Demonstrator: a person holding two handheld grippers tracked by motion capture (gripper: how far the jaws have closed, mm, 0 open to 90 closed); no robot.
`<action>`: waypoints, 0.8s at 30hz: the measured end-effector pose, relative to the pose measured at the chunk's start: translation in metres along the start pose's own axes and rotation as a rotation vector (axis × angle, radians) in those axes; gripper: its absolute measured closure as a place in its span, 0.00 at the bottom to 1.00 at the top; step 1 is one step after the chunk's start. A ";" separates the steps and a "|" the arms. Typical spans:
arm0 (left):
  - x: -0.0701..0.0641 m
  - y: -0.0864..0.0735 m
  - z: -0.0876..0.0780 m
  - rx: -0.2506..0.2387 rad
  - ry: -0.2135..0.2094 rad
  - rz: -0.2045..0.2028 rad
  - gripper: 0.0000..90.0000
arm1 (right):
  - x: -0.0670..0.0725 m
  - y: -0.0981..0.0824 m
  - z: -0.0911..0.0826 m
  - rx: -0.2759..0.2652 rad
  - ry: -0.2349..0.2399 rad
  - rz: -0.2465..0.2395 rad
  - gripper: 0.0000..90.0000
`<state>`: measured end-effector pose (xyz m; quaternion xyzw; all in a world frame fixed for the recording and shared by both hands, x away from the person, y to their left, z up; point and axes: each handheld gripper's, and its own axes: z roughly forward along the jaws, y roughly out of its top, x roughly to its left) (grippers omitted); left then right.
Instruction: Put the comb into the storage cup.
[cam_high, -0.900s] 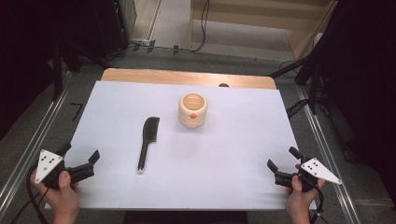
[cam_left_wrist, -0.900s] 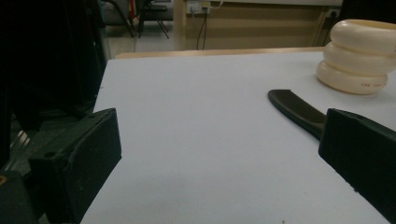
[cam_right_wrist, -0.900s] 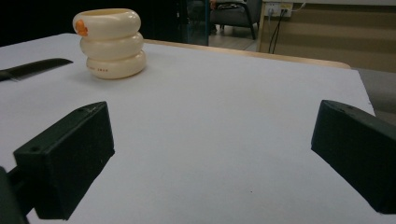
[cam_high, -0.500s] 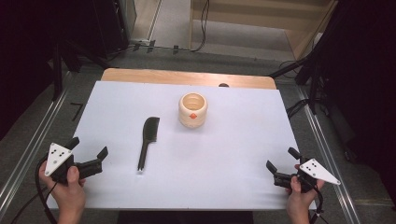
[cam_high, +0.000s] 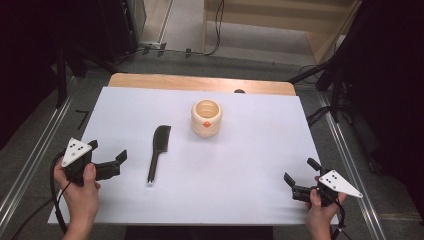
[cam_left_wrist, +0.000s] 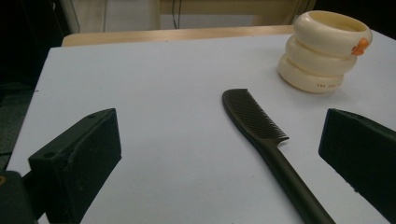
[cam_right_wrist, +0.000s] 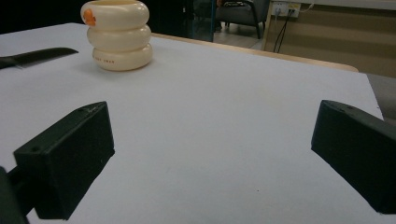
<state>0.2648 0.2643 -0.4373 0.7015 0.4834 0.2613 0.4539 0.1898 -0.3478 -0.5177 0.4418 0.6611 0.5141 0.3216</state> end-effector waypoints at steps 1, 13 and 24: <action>-0.001 0.001 0.003 0.019 -0.005 -0.006 0.00 | 0.000 0.000 0.000 0.000 0.000 0.002 0.00; -0.021 0.011 0.026 0.130 -0.033 0.008 0.00 | 0.000 0.000 0.001 0.002 0.000 -0.006 0.00; -0.036 0.022 0.046 0.244 -0.073 0.048 0.00 | 0.000 0.000 0.001 0.005 -0.001 -0.008 0.00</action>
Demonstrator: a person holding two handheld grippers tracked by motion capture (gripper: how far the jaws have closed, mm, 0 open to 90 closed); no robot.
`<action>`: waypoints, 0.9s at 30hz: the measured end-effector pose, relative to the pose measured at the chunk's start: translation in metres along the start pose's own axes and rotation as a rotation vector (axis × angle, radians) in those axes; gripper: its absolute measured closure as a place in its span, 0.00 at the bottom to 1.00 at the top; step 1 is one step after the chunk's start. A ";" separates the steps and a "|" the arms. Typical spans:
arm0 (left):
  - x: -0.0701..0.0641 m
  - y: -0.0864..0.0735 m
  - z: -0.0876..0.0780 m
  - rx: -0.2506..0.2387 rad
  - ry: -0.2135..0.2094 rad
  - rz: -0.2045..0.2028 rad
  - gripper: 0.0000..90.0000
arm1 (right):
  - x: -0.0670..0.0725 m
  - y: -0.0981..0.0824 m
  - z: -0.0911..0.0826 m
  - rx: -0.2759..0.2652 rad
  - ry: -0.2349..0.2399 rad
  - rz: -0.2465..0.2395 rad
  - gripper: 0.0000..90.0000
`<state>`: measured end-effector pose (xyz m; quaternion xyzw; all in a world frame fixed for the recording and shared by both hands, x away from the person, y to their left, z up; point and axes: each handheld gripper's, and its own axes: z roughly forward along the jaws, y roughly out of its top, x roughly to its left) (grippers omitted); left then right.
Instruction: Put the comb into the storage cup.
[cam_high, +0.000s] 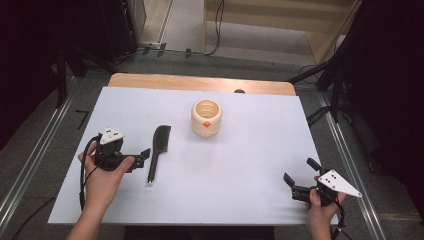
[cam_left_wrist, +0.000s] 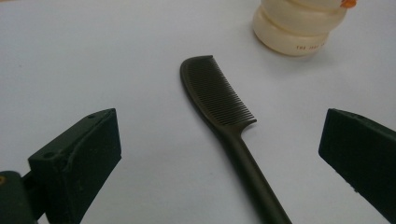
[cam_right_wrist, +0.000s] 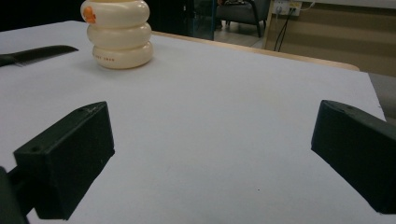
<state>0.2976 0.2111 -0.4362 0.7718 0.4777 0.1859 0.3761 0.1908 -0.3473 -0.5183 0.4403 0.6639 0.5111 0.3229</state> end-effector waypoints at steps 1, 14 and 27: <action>-0.002 0.001 0.004 0.023 -0.010 0.004 0.00 | 0.000 0.000 0.000 0.002 0.000 0.003 0.00; -0.010 0.007 0.023 0.181 -0.027 0.053 0.00 | 0.001 0.000 0.001 0.006 -0.009 0.004 0.00; -0.021 0.011 0.039 0.268 -0.034 0.055 0.00 | 0.001 0.000 0.001 0.008 -0.012 0.002 0.00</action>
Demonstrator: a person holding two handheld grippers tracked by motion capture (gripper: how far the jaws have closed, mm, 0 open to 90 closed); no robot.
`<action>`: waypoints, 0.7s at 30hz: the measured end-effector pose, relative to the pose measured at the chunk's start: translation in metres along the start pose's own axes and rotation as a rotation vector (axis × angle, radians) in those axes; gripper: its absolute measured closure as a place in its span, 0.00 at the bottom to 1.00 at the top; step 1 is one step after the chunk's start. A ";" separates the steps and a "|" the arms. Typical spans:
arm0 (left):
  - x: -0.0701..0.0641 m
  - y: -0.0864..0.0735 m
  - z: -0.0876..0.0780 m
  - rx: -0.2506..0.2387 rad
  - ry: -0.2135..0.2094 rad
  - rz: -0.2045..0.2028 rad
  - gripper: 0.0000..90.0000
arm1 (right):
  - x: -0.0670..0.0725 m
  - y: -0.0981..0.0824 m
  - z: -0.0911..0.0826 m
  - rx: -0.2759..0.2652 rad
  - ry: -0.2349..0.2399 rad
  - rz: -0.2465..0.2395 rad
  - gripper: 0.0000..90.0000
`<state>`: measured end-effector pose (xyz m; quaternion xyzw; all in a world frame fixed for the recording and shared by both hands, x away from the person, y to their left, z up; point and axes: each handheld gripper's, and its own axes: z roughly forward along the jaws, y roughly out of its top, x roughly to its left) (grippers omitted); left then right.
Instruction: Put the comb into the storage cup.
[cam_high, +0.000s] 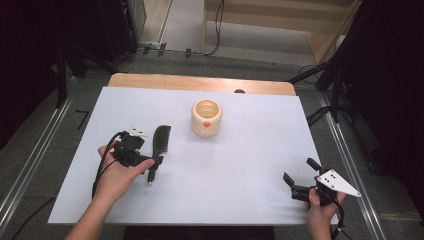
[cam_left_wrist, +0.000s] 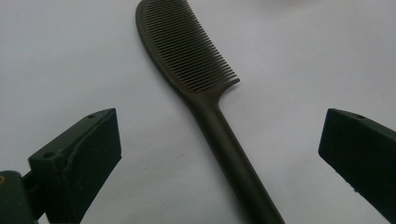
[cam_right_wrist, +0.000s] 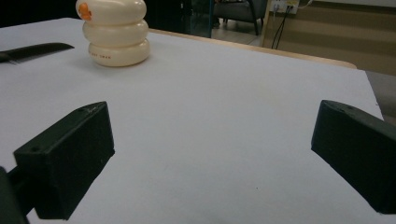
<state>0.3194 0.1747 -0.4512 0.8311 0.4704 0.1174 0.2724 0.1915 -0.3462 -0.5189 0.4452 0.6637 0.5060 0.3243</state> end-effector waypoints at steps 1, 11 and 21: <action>-0.001 0.001 0.001 0.008 0.021 -0.006 0.04 | 0.000 0.000 0.000 0.000 0.000 -0.001 0.00; -0.004 0.003 0.009 0.063 0.023 -0.005 0.17 | 0.000 0.000 0.001 0.002 -0.005 -0.003 0.00; -0.007 0.005 0.011 0.076 0.011 -0.038 0.27 | 0.001 0.000 0.001 0.006 -0.009 0.004 0.00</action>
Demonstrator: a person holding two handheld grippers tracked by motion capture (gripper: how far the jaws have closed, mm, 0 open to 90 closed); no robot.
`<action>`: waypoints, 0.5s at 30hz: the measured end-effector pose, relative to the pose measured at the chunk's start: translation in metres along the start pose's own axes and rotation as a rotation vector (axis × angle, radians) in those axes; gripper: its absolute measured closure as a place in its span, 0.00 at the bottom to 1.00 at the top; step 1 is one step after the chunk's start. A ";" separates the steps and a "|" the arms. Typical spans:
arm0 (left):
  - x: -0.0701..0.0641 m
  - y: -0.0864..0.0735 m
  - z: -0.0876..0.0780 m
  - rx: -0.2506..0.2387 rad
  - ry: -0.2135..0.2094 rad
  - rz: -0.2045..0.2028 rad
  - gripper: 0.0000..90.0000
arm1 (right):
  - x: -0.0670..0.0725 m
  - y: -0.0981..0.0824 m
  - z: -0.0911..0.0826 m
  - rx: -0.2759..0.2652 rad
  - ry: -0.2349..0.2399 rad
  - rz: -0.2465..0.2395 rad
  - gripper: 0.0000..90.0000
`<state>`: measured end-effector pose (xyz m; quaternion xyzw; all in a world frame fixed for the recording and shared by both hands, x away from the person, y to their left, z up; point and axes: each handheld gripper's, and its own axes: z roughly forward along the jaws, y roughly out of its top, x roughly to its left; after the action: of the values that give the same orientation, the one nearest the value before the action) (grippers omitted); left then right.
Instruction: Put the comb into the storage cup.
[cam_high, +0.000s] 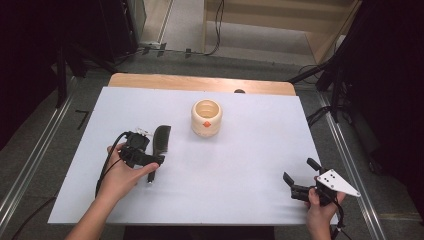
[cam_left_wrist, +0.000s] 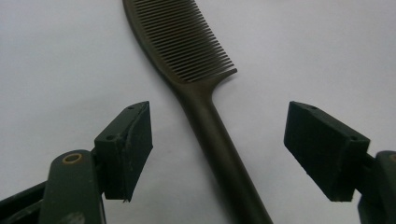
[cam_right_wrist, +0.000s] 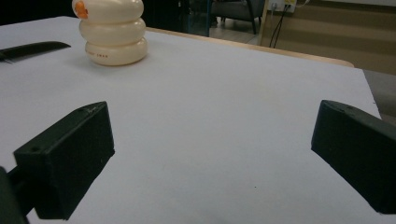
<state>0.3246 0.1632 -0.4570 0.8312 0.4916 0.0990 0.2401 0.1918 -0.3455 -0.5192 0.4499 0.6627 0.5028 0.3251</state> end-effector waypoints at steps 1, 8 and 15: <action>-0.001 0.000 -0.001 0.006 -0.005 -0.006 0.28 | 0.000 0.000 0.000 -0.001 0.001 -0.003 0.00; -0.003 0.003 0.002 0.068 -0.021 -0.031 0.41 | 0.000 0.000 0.000 -0.001 0.004 -0.004 0.00; -0.005 0.006 0.008 0.096 -0.024 -0.040 0.53 | 0.000 0.000 0.000 -0.002 0.001 -0.004 0.00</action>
<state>0.3297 0.1544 -0.4608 0.8328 0.5095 0.0605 0.2078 0.1921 -0.3455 -0.5192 0.4481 0.6632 0.5031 0.3260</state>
